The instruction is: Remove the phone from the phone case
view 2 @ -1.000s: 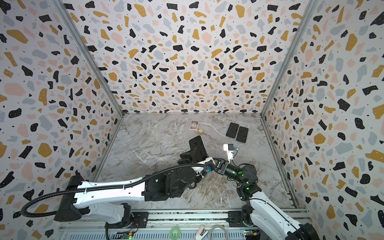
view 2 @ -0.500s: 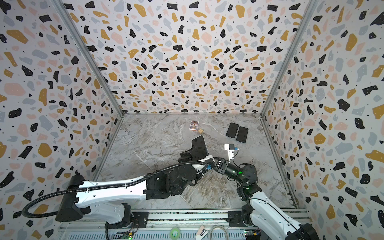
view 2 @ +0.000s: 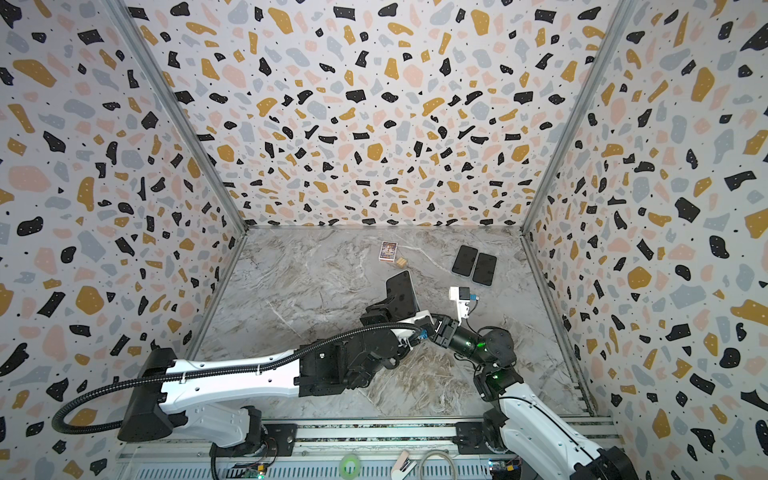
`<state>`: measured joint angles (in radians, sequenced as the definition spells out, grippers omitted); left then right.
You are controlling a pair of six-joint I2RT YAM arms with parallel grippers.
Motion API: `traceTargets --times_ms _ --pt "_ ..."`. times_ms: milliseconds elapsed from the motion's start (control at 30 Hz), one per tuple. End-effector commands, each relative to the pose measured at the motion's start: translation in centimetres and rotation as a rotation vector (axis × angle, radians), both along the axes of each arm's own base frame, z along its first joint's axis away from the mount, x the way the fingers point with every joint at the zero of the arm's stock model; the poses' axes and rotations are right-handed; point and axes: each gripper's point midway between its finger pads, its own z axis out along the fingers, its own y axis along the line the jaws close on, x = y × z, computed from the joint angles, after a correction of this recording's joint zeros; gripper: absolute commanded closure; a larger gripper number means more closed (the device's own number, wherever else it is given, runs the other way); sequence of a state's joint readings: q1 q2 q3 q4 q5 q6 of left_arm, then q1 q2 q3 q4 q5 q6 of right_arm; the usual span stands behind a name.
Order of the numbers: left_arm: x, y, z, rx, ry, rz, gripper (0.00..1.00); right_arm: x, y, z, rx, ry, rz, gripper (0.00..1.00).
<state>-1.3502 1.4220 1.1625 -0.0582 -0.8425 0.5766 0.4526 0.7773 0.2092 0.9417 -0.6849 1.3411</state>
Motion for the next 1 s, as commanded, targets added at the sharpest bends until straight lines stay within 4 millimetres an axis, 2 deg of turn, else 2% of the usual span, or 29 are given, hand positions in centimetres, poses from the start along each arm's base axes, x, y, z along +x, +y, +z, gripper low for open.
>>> traceTargets --times_ms 0,167,467,967 --pt "0.82 -0.08 2.50 -0.068 -0.030 0.023 0.41 -1.15 -0.13 3.06 0.039 -0.130 0.022 1.00" --pt "0.89 -0.12 2.41 -0.069 -0.030 0.020 0.49 -1.22 -0.15 3.13 0.040 -0.131 0.024 1.00" --pt "1.09 -0.19 2.07 -0.068 -0.023 0.010 0.56 -1.26 -0.14 3.17 0.042 -0.130 0.025 1.00" --pt "1.02 0.43 2.60 -0.105 -0.024 0.003 0.70 -1.04 -0.04 3.08 0.036 -0.123 0.024 1.00"
